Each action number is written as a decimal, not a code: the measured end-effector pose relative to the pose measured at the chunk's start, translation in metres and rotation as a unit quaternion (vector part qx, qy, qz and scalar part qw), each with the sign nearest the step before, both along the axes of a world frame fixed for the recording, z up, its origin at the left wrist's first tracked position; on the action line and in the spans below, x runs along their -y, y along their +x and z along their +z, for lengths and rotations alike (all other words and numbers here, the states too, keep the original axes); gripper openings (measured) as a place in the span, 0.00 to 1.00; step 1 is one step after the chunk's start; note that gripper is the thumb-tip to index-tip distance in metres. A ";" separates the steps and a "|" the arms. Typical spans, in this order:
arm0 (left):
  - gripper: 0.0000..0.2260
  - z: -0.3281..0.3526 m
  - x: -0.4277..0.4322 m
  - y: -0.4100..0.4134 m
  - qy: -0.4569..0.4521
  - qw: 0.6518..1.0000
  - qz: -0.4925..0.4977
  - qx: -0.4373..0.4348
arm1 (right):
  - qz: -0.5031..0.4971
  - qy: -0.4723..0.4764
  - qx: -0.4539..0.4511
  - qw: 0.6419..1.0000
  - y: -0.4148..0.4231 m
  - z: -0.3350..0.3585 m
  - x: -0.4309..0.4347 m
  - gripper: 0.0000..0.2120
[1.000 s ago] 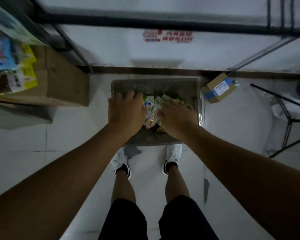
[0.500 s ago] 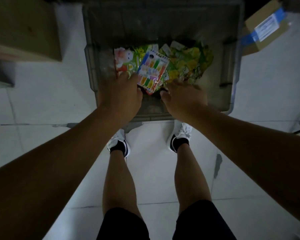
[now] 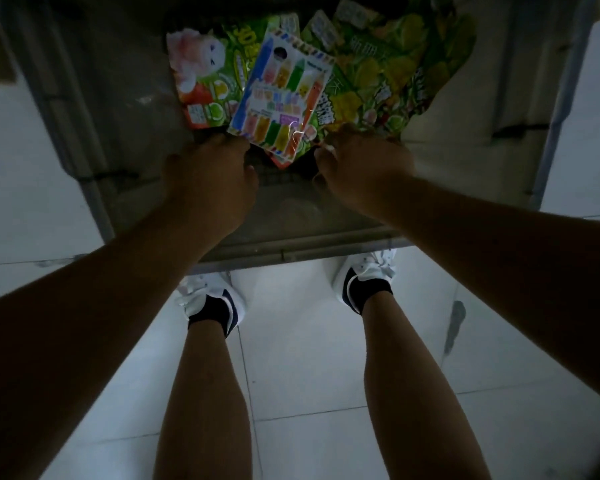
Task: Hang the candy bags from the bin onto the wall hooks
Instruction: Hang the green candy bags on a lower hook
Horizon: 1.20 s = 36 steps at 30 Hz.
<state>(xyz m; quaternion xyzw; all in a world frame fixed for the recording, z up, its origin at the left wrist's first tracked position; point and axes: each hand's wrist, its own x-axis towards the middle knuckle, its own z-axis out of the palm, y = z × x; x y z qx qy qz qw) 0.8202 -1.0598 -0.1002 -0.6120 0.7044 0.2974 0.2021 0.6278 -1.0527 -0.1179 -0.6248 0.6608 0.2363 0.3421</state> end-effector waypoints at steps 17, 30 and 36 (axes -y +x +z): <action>0.21 -0.126 0.061 -0.038 0.083 0.940 0.287 -0.165 | -0.037 -0.043 0.012 0.998 -0.033 -0.070 0.020 0.20; 0.55 -0.196 0.060 -0.056 0.074 0.919 0.376 -0.089 | -0.053 -0.116 0.004 0.992 -0.020 -0.095 0.023 0.17; 0.43 -0.171 0.063 -0.046 0.074 0.867 0.446 -0.209 | -0.073 -0.128 0.004 0.989 -0.026 -0.095 0.020 0.16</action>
